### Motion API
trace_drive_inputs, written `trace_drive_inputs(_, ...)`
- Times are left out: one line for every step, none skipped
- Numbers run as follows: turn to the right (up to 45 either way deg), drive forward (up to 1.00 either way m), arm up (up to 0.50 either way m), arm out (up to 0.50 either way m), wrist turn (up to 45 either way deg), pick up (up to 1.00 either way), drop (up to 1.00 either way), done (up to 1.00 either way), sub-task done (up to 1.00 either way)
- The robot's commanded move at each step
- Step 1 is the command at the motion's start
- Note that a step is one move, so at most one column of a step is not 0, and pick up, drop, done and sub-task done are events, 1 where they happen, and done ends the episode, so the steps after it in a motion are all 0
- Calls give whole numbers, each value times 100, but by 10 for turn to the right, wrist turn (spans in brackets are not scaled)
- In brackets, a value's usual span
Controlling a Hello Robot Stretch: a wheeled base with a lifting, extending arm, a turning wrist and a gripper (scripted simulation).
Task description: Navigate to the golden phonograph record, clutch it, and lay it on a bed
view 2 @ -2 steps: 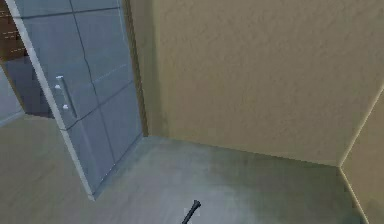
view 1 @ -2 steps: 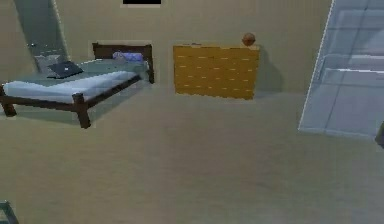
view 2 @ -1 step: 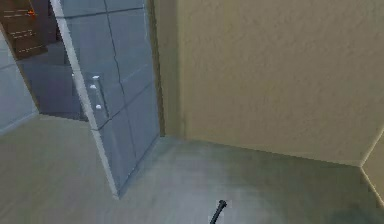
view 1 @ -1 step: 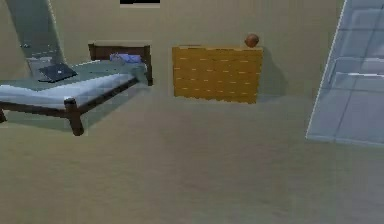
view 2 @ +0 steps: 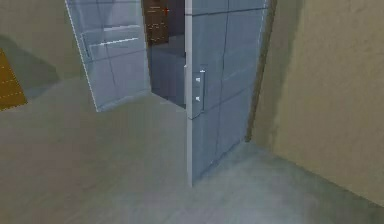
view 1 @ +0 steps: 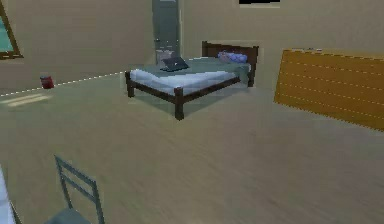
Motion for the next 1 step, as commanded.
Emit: trace_drive_inputs(0, 50, 0, 0, 0, 0, 0, 0, 0)
